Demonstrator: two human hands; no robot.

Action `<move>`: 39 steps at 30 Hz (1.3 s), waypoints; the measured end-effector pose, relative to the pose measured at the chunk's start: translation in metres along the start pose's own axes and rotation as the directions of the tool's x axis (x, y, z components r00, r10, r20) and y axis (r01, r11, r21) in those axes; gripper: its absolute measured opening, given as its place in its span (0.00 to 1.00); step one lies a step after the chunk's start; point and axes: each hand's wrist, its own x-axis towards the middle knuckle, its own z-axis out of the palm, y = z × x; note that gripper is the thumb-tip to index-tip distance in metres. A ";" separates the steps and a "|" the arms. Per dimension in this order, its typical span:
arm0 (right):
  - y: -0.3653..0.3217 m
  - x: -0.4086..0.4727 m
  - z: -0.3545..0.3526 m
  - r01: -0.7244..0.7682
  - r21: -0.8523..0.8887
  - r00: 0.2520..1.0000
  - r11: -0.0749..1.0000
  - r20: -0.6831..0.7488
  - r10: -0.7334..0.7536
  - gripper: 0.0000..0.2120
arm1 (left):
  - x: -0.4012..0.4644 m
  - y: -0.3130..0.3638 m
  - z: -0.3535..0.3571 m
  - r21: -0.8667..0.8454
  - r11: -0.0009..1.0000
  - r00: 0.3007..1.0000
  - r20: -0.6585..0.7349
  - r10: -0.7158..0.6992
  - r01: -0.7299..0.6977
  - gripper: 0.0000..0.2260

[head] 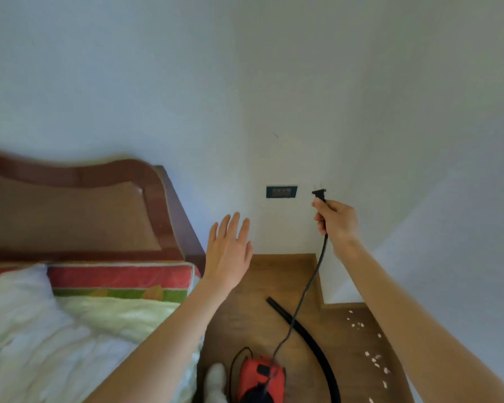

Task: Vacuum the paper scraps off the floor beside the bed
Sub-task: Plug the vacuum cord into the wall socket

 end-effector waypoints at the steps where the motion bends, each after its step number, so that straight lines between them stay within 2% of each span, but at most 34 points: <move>1: 0.008 0.013 0.012 -0.021 -0.026 1.000 0.999 -0.010 0.021 0.11 | 0.016 -0.007 0.008 -0.004 1.000 1.000 0.010 0.013 -0.013 0.22; 5: 0.042 0.067 0.061 -0.089 -0.067 0.993 0.994 -0.077 0.084 0.11 | 0.083 -0.040 0.053 -0.007 0.995 0.995 0.026 0.100 -0.100 0.24; 13: 0.108 0.183 0.126 -0.142 -0.086 0.979 0.986 -0.158 0.127 0.12 | 0.183 -0.072 0.174 -0.024 0.991 0.986 -0.107 0.125 -0.129 0.31; 23: 0.195 0.251 0.145 -0.183 -0.109 0.980 0.977 -0.101 0.172 0.10 | 0.265 -0.074 0.274 0.038 0.988 0.928 -0.339 0.153 -0.149 0.30; 28: 0.210 0.267 0.154 -0.207 -0.045 0.977 0.977 -0.060 0.205 0.10 | 0.283 -0.078 0.303 0.110 0.983 0.880 -0.439 0.181 -0.147 0.27; 39: 0.215 0.282 0.160 -0.271 0.046 0.962 0.961 -0.021 0.272 0.12 | 0.302 -0.083 0.321 0.182 0.975 0.768 -0.604 0.211 -0.125 0.31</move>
